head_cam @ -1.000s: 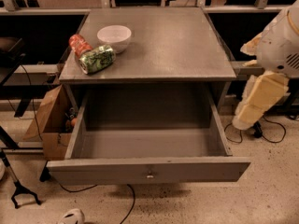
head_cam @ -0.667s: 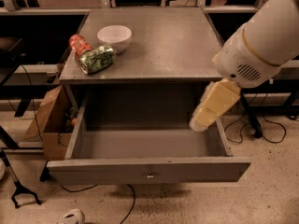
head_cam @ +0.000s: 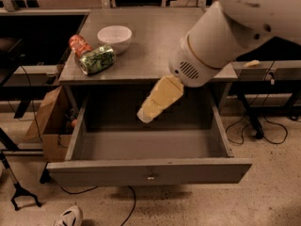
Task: Place green can into top drawer
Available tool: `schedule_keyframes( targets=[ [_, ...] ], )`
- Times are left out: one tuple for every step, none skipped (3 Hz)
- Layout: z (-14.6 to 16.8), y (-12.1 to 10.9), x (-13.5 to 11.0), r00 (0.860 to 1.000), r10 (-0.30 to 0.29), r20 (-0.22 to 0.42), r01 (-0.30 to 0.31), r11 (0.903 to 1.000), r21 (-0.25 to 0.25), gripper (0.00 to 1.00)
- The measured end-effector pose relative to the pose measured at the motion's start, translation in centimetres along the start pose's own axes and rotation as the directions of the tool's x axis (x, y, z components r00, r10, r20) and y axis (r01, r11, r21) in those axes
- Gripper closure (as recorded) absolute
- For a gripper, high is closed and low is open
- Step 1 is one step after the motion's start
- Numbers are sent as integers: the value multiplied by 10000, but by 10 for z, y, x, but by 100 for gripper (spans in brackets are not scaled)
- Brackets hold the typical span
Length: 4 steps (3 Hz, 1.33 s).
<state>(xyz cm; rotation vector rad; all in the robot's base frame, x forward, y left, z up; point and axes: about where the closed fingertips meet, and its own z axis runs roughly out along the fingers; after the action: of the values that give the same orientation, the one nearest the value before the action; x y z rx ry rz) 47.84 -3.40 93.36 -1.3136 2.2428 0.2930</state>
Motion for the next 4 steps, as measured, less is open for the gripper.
schedule_keyframes(
  targets=[
    [-1, 0, 1, 10000, 5, -26, -5, 10000, -7, 0],
    [-8, 5, 2, 9987, 503, 58, -505, 9981, 354, 0],
    [1, -10, -27, 9938, 1030, 426, -1067, 9897, 957, 0],
    [32, -40, -62, 9847, 1631, 611, -1706, 9738, 1502, 0]
  ],
)
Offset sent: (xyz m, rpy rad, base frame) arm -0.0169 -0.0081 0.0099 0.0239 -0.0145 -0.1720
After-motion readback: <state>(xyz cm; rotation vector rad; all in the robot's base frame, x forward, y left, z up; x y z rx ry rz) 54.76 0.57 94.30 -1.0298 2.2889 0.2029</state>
